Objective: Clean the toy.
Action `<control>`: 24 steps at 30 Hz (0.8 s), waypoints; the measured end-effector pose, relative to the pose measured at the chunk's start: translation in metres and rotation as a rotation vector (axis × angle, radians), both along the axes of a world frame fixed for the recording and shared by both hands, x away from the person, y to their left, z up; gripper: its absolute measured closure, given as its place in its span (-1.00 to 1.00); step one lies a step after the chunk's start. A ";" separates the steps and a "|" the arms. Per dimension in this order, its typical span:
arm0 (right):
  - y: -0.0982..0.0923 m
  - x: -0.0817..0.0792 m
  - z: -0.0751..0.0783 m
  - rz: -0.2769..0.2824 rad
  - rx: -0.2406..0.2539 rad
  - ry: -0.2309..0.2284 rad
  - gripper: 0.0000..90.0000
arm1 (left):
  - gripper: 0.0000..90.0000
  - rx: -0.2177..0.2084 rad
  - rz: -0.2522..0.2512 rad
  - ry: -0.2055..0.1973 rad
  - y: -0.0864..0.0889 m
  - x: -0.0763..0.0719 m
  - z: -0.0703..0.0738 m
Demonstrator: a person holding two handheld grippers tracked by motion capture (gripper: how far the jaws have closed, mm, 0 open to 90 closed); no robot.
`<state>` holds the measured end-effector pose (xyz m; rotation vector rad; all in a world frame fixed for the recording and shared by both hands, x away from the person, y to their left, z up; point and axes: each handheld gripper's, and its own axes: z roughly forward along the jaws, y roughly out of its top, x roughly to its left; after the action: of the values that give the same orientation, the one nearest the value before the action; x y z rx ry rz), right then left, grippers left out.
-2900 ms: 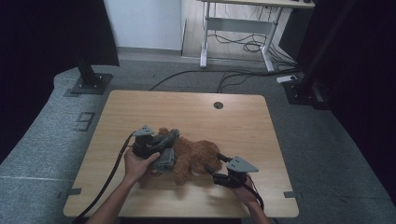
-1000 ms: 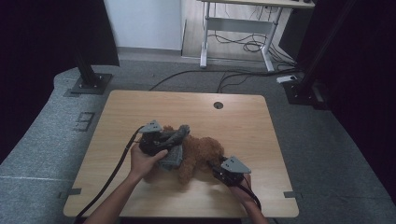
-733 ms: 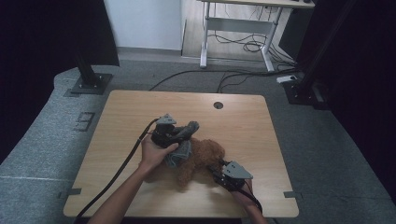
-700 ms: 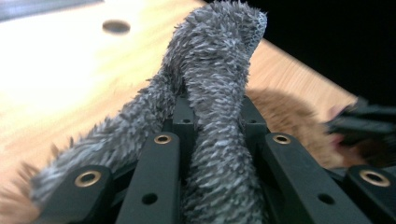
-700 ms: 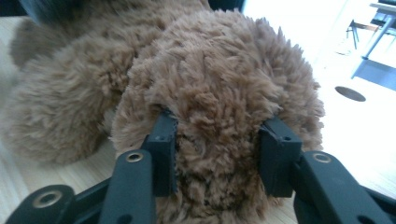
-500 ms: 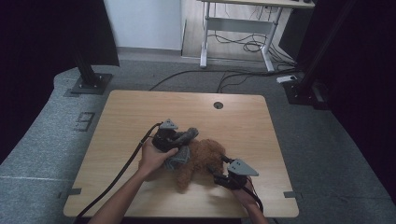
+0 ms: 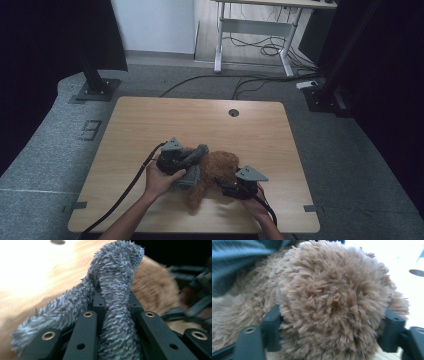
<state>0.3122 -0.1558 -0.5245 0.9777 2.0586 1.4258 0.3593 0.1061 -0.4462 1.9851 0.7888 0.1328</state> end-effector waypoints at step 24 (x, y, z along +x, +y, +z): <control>0.000 -0.006 -0.005 -0.038 -0.056 -0.042 0.01 | 0.69 0.066 0.026 -0.007 -0.025 0.016 -0.008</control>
<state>0.3066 -0.1558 -0.5297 0.9511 2.0280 1.3509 0.3749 0.0815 -0.4540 2.0361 0.8148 0.1831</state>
